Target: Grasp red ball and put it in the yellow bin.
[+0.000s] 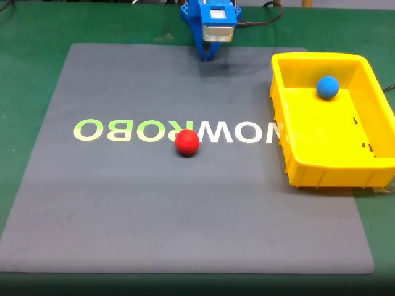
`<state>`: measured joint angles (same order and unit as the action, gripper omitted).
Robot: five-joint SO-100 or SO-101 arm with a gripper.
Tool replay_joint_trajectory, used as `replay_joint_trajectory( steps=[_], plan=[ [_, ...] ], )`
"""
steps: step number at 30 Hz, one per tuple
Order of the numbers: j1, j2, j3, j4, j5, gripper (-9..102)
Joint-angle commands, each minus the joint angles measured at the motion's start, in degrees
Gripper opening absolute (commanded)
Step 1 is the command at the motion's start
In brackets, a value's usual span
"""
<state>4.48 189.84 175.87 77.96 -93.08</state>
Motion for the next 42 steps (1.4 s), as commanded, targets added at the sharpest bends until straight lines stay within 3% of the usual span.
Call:
replay_joint_trajectory(
  steps=[1, 12, 13, 16, 18, 27, 31, 42],
  plan=[
    [0.88, 0.70, 1.85, 0.09, 0.18, 0],
    [0.88, 0.70, 1.85, 0.00, 0.35, 0],
    [1.05, 0.62, 1.85, 0.00, 0.18, 2],
    [2.02, 0.62, 1.58, -0.79, -0.70, 26],
    [3.25, 0.62, 0.00, -1.93, -1.23, 32],
    [6.50, -1.14, -14.59, -8.44, -2.55, 35],
    [7.56, -11.25, -22.94, -15.56, -3.60, 35],
    [8.70, -59.24, -46.05, -39.90, -2.37, 33]
  ],
)
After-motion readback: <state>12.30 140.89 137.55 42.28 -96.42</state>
